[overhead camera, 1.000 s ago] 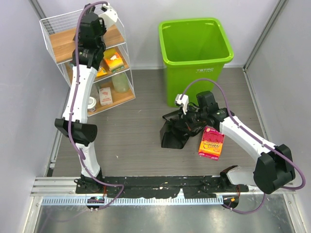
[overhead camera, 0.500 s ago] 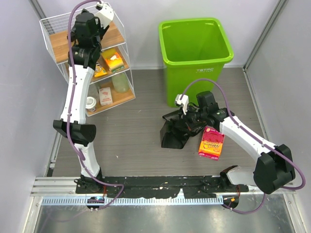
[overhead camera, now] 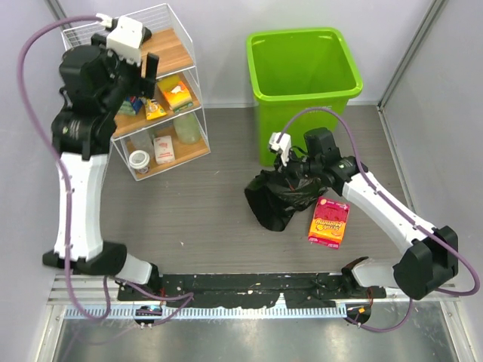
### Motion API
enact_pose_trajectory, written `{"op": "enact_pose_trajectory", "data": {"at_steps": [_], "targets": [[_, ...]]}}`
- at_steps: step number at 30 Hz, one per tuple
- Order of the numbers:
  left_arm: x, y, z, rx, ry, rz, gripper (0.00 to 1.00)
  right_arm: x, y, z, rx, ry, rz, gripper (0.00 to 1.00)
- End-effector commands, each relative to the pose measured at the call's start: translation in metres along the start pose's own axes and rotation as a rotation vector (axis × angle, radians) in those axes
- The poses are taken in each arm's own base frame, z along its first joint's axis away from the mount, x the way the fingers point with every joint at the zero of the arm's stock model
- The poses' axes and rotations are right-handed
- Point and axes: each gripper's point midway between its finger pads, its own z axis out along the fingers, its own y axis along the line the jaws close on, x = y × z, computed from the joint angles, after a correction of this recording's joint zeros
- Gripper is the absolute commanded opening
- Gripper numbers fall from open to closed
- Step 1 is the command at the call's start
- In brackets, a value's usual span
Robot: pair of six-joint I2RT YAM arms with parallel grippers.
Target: Put the trash bags into the trash bin
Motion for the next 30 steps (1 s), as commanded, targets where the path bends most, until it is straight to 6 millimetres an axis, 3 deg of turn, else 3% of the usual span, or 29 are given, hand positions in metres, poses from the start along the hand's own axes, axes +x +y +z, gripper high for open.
{"op": "enact_pose_trajectory", "data": {"at_steps": [1,8,12,14,15,19,21,28,29,30], "targets": [[0.018,-0.064,-0.039,0.287,0.024,-0.215,0.78,-0.040,0.006,0.014,-0.008,-0.030,-0.091,0.02],[0.037,-0.080,-0.083,0.346,0.016,-0.263,0.78,-0.068,0.036,0.083,-0.083,0.001,-0.151,0.02],[0.052,-0.086,-0.094,0.360,0.017,-0.265,0.78,-0.085,0.045,0.109,-0.068,0.002,-0.156,0.26],[0.060,-0.090,-0.099,0.370,0.026,-0.265,0.78,-0.088,0.036,0.115,-0.008,0.014,-0.141,0.38],[0.063,-0.091,-0.101,0.372,0.027,-0.265,0.78,-0.088,0.032,0.113,0.012,0.018,-0.134,0.49],[0.076,-0.100,-0.105,0.398,0.047,-0.267,0.79,-0.086,0.019,0.092,0.120,0.052,-0.162,0.69],[0.082,-0.105,-0.106,0.419,0.057,-0.269,0.80,-0.083,0.017,0.072,0.161,0.064,-0.181,0.71],[0.106,-0.127,-0.106,0.503,0.108,-0.282,0.84,-0.008,0.000,0.011,0.292,0.241,-0.171,0.70],[0.110,-0.130,-0.106,0.514,0.115,-0.278,0.88,0.010,-0.006,-0.003,0.312,0.276,-0.158,0.70],[0.115,-0.133,-0.106,0.526,0.125,-0.280,0.90,0.015,-0.008,-0.015,0.328,0.284,-0.162,0.70]]}}
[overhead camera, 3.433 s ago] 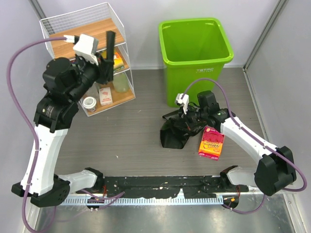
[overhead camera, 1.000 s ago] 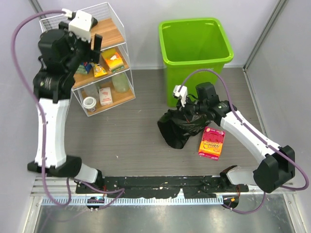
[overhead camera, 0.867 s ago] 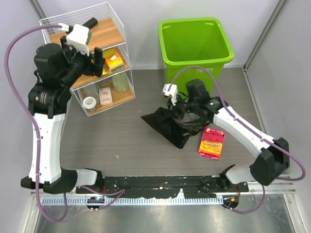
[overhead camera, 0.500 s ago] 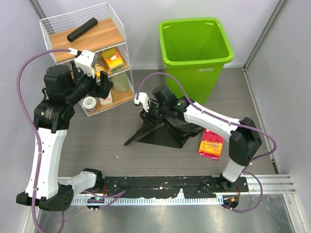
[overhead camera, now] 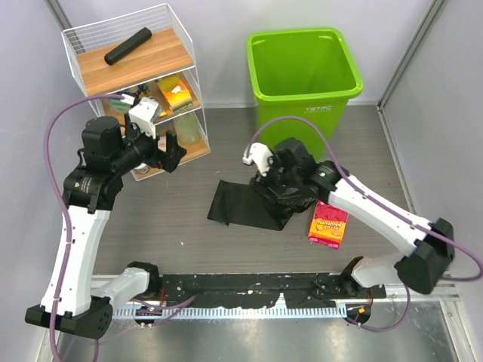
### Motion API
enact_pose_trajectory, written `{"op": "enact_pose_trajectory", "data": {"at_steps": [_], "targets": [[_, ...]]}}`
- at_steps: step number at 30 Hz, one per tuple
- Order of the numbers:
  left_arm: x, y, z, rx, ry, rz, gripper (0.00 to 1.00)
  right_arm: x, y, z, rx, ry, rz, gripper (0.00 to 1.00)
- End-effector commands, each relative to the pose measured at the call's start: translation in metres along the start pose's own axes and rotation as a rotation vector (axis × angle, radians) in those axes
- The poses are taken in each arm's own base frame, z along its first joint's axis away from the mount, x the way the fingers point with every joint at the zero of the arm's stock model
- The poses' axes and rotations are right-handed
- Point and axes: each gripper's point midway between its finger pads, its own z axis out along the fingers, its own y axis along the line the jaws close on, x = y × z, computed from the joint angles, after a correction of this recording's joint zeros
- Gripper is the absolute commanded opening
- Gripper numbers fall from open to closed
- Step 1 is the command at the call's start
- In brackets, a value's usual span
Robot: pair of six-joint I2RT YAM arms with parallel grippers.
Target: Put the trash bags into the trash bin
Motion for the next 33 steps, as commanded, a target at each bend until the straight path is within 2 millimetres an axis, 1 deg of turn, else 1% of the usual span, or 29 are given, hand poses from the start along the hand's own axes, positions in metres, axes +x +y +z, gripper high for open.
{"op": "enact_pose_trajectory", "data": {"at_steps": [1,2,3,4,5,6,7,9,12,14,17,25,33], "targets": [[0.003,-0.014,0.003,0.079,-0.022,0.012,0.90,0.069,-0.032,-0.035,0.114,0.160,-0.007,0.70],[0.007,-0.015,0.004,0.091,-0.014,0.013,0.91,0.077,-0.034,-0.043,0.119,0.173,-0.014,0.70],[0.010,-0.017,0.004,0.100,-0.009,0.011,0.91,0.092,-0.044,-0.049,0.128,0.205,-0.040,0.70],[0.013,-0.018,0.005,0.109,-0.004,0.012,0.91,0.100,-0.047,-0.057,0.131,0.223,-0.058,0.70],[0.015,-0.020,0.006,0.119,0.003,0.012,0.92,0.115,-0.055,-0.062,0.135,0.262,-0.103,0.70],[0.017,-0.020,0.005,0.122,0.006,0.012,0.92,0.121,-0.058,-0.067,0.140,0.278,-0.123,0.70],[0.019,-0.021,0.006,0.129,0.013,0.011,0.93,0.133,-0.066,-0.070,0.147,0.313,-0.165,0.71],[0.023,-0.022,0.007,0.132,0.024,0.013,0.95,0.145,-0.072,-0.075,0.140,0.348,-0.206,0.71],[0.027,-0.021,0.008,0.130,0.033,0.012,0.96,0.160,-0.080,-0.074,0.115,0.398,-0.229,0.72],[0.029,-0.020,0.010,0.129,0.042,0.015,0.96,0.166,-0.083,-0.070,0.093,0.421,-0.254,0.72],[0.031,-0.018,0.010,0.124,0.054,0.022,0.97,0.174,-0.084,-0.063,0.059,0.442,-0.275,0.72],[0.034,-0.016,0.010,0.115,0.065,0.031,0.97,0.180,-0.092,-0.044,0.063,0.435,-0.311,0.72],[0.035,-0.016,0.012,0.116,0.070,0.032,0.98,0.191,-0.093,-0.021,0.056,0.423,-0.331,0.71]]}}
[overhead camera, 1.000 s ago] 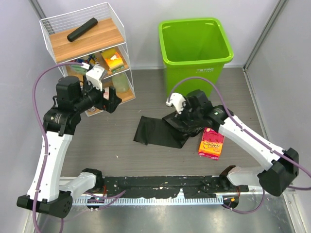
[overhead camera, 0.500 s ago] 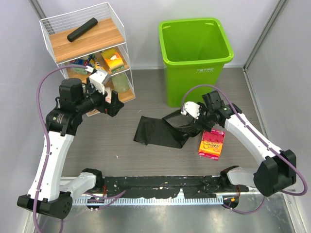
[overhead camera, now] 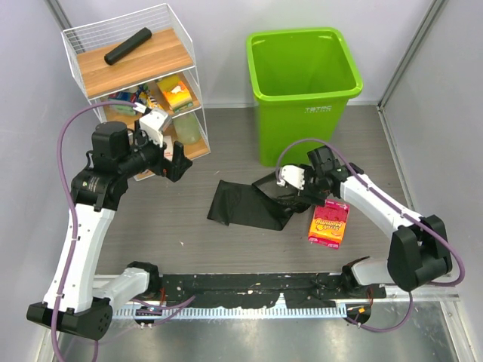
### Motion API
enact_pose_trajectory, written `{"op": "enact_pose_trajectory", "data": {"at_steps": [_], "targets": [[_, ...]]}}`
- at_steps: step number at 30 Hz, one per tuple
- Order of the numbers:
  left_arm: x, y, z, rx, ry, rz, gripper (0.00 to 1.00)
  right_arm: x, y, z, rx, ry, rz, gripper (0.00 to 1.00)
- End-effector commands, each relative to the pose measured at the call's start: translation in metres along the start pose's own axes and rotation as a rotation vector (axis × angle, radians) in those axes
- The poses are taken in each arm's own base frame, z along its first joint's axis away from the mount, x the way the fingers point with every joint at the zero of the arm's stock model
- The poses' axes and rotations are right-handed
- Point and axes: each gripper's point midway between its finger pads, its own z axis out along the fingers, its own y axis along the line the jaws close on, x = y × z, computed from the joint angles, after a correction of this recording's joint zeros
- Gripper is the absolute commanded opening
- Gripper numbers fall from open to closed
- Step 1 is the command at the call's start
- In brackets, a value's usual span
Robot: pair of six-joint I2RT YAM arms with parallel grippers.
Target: Put the trash bags into the trash bin
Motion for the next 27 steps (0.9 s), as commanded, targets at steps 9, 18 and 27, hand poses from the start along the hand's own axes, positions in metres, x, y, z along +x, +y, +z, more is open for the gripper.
{"op": "enact_pose_trajectory", "data": {"at_steps": [9,18,27], "targets": [[-0.001,-0.001,0.001,0.007,-0.008,0.018,0.98,-0.023,-0.018,0.031,0.032,-0.099,0.009,0.36],[0.002,-0.009,0.018,0.062,-0.016,-0.036,0.97,-0.085,-0.039,-0.034,-0.009,-0.321,0.158,0.01],[-0.048,-0.068,0.057,0.247,-0.058,-0.121,0.93,-0.199,-0.076,-0.156,-0.097,-0.788,0.371,0.01]]}}
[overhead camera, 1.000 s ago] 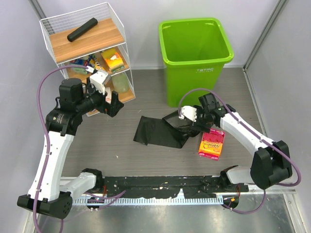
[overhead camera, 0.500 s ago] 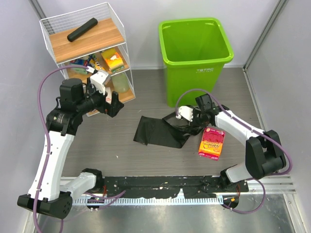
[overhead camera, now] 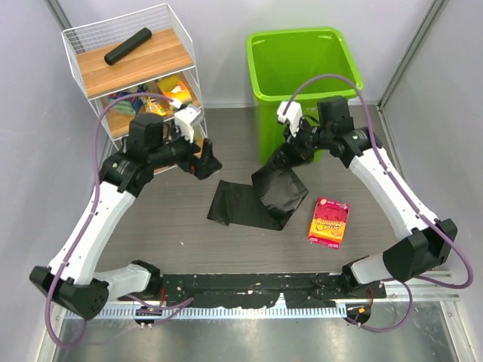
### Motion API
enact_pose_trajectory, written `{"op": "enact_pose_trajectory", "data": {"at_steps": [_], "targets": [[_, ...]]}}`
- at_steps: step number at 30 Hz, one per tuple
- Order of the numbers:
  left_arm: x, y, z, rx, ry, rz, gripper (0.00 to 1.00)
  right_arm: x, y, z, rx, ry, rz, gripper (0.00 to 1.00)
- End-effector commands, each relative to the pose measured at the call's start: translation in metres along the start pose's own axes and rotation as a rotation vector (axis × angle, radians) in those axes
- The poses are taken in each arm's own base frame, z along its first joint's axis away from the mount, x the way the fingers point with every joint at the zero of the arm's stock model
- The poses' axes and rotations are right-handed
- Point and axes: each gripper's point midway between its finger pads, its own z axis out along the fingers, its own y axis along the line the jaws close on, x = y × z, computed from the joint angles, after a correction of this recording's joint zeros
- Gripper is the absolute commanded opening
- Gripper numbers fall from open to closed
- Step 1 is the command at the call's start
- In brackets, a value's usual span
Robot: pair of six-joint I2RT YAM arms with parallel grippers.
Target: Put the trash bags into the trash bin
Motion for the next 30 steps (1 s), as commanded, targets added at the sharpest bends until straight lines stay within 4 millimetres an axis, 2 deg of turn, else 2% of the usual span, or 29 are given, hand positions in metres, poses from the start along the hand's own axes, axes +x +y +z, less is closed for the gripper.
{"op": "enact_pose_trajectory", "data": {"at_steps": [1,3,5,9,12,15,19,30], "targets": [[-0.057,-0.023,0.018,0.093,-0.118,-0.059,0.93,-0.087,0.019,-0.033,-0.098,-0.271,0.151,0.01],[-0.071,-0.029,0.028,0.111,-0.139,-0.065,0.93,-0.107,0.022,-0.038,-0.107,-0.330,0.161,0.01],[-0.086,-0.040,0.036,0.141,-0.154,-0.076,0.93,-0.118,0.025,-0.040,-0.104,-0.356,0.157,0.01],[-0.110,-0.062,0.047,0.238,-0.163,-0.135,0.93,-0.127,0.032,-0.040,-0.104,-0.375,0.147,0.01],[-0.119,-0.072,0.056,0.260,-0.169,-0.151,0.93,-0.131,0.039,-0.038,-0.112,-0.378,0.146,0.01],[-0.117,-0.080,0.069,0.247,-0.159,-0.148,0.93,-0.136,0.042,-0.040,-0.103,-0.388,0.140,0.01],[-0.104,-0.085,0.082,0.262,-0.128,-0.141,0.92,-0.142,0.039,-0.042,-0.086,-0.398,0.145,0.01],[-0.070,-0.098,0.082,0.366,-0.093,-0.028,0.82,-0.148,0.037,-0.054,-0.061,-0.409,0.125,0.01]]}}
